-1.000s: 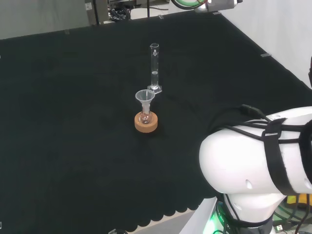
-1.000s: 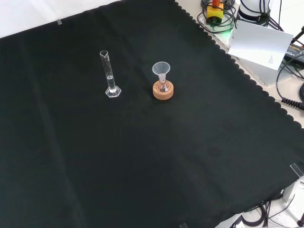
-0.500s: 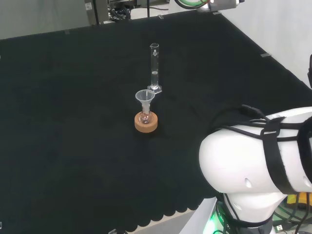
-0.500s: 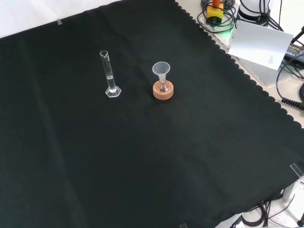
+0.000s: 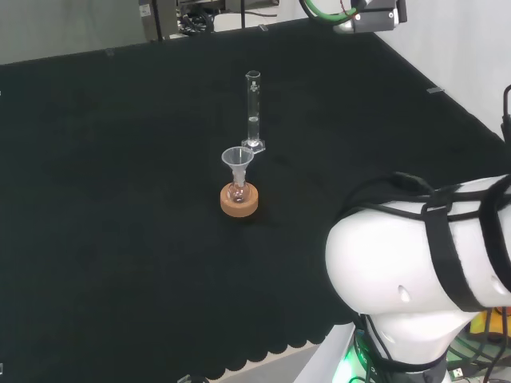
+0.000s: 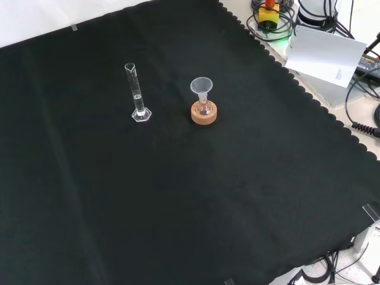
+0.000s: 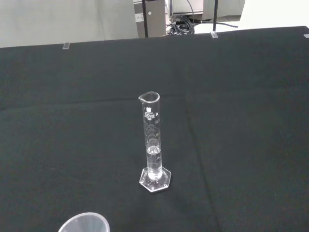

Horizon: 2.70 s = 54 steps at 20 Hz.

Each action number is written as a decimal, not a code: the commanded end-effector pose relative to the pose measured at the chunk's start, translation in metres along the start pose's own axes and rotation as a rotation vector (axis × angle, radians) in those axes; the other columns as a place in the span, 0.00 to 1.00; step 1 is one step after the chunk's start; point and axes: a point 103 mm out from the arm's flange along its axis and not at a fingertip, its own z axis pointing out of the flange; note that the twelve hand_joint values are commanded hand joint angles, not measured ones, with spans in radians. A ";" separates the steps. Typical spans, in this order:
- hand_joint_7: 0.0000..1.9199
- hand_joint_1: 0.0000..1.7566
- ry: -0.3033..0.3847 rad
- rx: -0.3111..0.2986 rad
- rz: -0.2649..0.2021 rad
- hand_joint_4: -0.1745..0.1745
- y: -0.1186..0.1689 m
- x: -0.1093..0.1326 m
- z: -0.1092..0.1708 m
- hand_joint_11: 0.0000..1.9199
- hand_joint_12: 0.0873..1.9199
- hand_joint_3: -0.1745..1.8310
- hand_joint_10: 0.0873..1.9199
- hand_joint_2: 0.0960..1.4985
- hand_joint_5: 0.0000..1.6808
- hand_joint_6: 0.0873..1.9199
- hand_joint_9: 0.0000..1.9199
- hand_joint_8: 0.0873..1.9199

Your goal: Pick up the graduated cylinder.

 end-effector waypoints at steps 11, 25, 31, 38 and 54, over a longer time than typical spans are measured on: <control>0.01 0.18 0.183 0.047 -0.051 0.44 0.139 -0.064 0.107 0.01 0.71 0.24 0.30 0.76 0.14 0.00 0.08 0.23; 0.03 0.24 0.280 0.079 -0.109 0.42 0.179 -0.038 0.194 0.02 0.71 0.24 0.31 0.71 0.14 0.00 0.12 0.24; 0.03 0.26 0.298 0.125 -0.114 0.41 0.183 -0.035 0.224 0.06 0.70 0.24 0.31 0.67 0.14 0.00 0.14 0.25; 0.03 0.28 0.320 0.139 -0.115 0.41 0.182 -0.038 0.244 0.06 0.70 0.26 0.30 0.64 0.14 0.00 0.15 0.26; 0.09 0.40 0.532 0.085 -0.208 0.42 0.186 -0.041 0.285 0.15 0.68 0.30 0.29 0.53 0.18 0.00 0.22 0.28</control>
